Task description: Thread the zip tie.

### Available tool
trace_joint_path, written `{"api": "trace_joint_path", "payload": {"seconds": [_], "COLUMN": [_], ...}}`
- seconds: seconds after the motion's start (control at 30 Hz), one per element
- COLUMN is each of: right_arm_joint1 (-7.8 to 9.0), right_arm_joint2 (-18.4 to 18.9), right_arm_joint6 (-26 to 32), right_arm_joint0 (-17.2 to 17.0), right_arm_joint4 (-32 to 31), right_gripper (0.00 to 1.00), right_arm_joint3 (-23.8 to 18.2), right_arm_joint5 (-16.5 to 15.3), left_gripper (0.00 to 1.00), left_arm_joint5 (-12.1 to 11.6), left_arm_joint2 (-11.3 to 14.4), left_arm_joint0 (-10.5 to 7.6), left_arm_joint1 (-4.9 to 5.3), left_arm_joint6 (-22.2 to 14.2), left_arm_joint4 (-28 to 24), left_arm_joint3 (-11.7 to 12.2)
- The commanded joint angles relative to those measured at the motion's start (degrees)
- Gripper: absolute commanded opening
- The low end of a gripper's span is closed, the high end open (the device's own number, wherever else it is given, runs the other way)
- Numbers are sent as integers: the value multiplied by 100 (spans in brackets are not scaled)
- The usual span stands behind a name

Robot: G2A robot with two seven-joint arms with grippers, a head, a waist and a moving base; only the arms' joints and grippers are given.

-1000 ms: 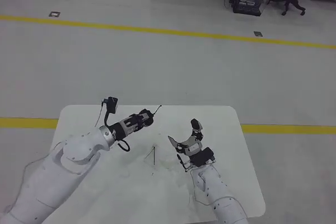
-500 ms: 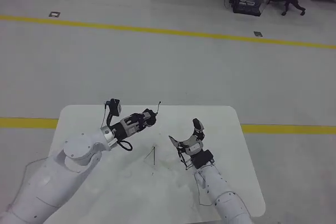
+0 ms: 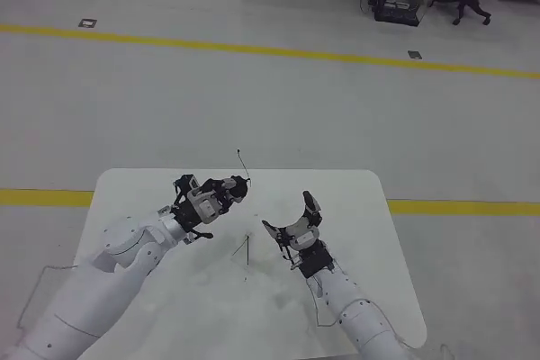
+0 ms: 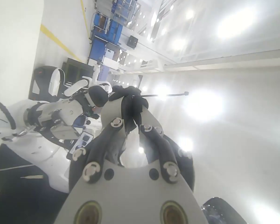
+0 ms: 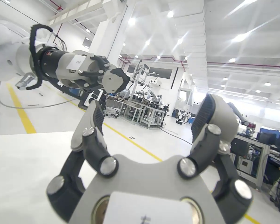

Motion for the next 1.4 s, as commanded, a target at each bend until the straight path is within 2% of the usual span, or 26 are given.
{"api": "trace_joint_path", "payload": {"seconds": [0.0,0.1,0.37,0.43,0.57,0.93,1.23,1.37], "right_arm_joint1": [-44,-109,-109,-114,-140,-181,-205,-234], "right_arm_joint2": [-57,-128,-128,-105,-103,-133,-111,-128], "right_arm_joint6": [-66,-129,-129,159,378,560,1057,1079], "right_arm_joint0": [89,166,166,166,242,325,279,285], "right_arm_joint4": [25,165,165,157,137,168,59,66], "right_gripper": [100,100,100,100,100,100,100,69], "right_arm_joint3": [90,222,222,68,-108,-102,-401,-393], "right_arm_joint5": [96,136,136,165,112,68,50,48], "left_gripper": [0,0,0,0,0,0,0,0], "left_arm_joint5": [46,49,22,2,12,21,45,48], "left_arm_joint2": [15,25,27,16,-6,-34,-39,-49], "left_arm_joint0": [18,17,59,92,151,186,233,256], "left_arm_joint1": [-14,-17,-25,-26,-24,-20,-31,-33], "left_arm_joint6": [-7,-13,45,79,76,62,101,113], "left_arm_joint4": [-189,-185,-259,-261,-275,-263,-290,-283], "left_arm_joint3": [20,20,-6,-41,-93,-126,-212,-254]}}
